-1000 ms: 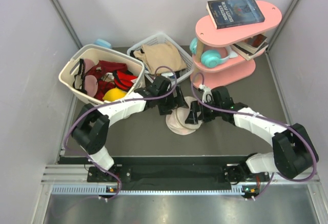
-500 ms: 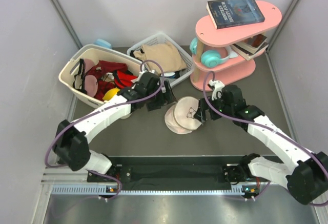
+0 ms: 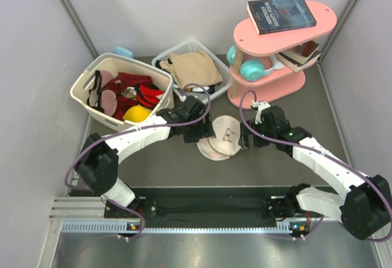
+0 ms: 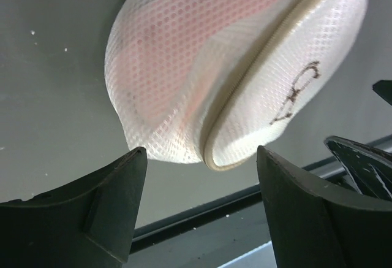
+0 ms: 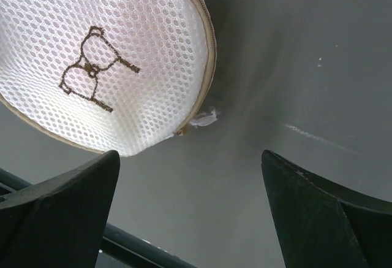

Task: Unzip the laundry bag and remove the bra

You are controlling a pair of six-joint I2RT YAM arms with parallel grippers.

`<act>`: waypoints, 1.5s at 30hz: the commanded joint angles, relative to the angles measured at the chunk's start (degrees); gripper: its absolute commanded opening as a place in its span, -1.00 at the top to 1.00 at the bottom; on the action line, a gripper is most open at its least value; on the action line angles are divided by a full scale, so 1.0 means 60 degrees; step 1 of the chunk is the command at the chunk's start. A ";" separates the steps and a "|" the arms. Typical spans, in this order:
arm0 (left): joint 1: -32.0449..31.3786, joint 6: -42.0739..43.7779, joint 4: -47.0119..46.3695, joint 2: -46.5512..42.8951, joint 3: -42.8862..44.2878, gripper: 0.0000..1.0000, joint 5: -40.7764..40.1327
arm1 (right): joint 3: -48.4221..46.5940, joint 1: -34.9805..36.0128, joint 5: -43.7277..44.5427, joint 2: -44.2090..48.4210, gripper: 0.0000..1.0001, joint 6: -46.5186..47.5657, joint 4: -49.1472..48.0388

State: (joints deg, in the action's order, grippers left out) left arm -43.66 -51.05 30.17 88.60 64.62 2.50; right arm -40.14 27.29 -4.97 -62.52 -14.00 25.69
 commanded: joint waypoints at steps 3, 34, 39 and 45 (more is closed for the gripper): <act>-0.0062 0.0158 -0.0721 0.0541 0.0392 -0.43 0.0285 | 0.0258 -0.0051 -0.0065 0.0254 -0.96 -0.0259 -0.0751; 0.2355 0.0188 -0.2274 -0.0059 -0.0296 1.00 0.4592 | 0.1138 0.0960 -0.0943 -0.0551 -0.32 0.0576 -0.3431; 0.2398 0.0129 -0.2363 -0.0132 -0.0311 1.00 0.4827 | 0.0934 0.0960 -0.0988 -0.1238 -0.18 0.0576 -0.3872; 0.2545 0.0099 -0.2407 -0.0337 -0.0443 1.00 0.4973 | 0.0684 0.0960 -0.1105 -0.1636 -0.06 0.0649 -0.3550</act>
State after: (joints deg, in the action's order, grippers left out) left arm -29.21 -50.04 18.87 90.43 61.82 30.09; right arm -33.80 32.51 -11.25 -71.92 -11.16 6.46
